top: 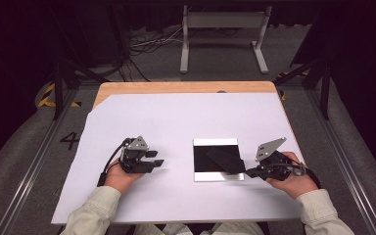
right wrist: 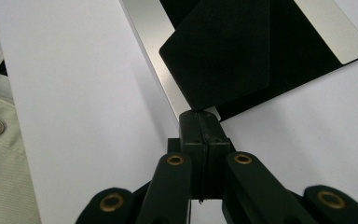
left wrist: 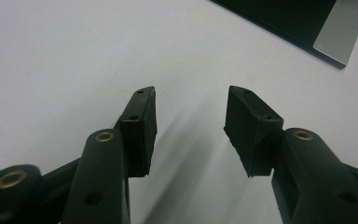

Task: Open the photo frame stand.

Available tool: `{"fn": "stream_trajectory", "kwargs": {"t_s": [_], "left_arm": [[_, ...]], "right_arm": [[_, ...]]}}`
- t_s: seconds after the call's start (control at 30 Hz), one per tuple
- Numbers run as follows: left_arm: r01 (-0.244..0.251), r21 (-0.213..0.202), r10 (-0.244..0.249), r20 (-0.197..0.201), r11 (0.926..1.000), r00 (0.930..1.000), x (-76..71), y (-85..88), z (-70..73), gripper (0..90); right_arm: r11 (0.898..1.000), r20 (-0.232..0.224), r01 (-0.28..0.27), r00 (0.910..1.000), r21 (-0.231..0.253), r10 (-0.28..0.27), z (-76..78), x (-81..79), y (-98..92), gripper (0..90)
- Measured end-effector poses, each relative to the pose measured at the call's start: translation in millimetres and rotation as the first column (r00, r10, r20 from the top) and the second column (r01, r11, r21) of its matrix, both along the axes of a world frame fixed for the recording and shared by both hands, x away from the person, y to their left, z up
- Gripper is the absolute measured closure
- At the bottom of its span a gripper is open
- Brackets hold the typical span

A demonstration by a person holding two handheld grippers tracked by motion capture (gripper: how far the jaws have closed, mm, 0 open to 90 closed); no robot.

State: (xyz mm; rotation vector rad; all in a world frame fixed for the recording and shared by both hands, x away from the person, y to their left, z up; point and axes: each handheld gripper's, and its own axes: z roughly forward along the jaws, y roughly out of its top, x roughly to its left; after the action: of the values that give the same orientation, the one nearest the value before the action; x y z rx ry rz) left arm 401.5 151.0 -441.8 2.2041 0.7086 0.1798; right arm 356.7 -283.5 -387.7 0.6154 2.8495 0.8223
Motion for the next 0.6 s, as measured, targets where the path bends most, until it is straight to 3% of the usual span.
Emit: {"fn": "stream_trajectory", "kwargs": {"t_s": [0.6], "left_arm": [[0.012, 0.003, -0.012, 0.004, 0.9999, 0.9999, -0.5, -2.6, -2.4, 52.7]], "right_arm": [[0.993, 0.031, 0.028, 0.999, 0.113, -0.032, 5.7, 0.4, -1.2, 89.9]]}}
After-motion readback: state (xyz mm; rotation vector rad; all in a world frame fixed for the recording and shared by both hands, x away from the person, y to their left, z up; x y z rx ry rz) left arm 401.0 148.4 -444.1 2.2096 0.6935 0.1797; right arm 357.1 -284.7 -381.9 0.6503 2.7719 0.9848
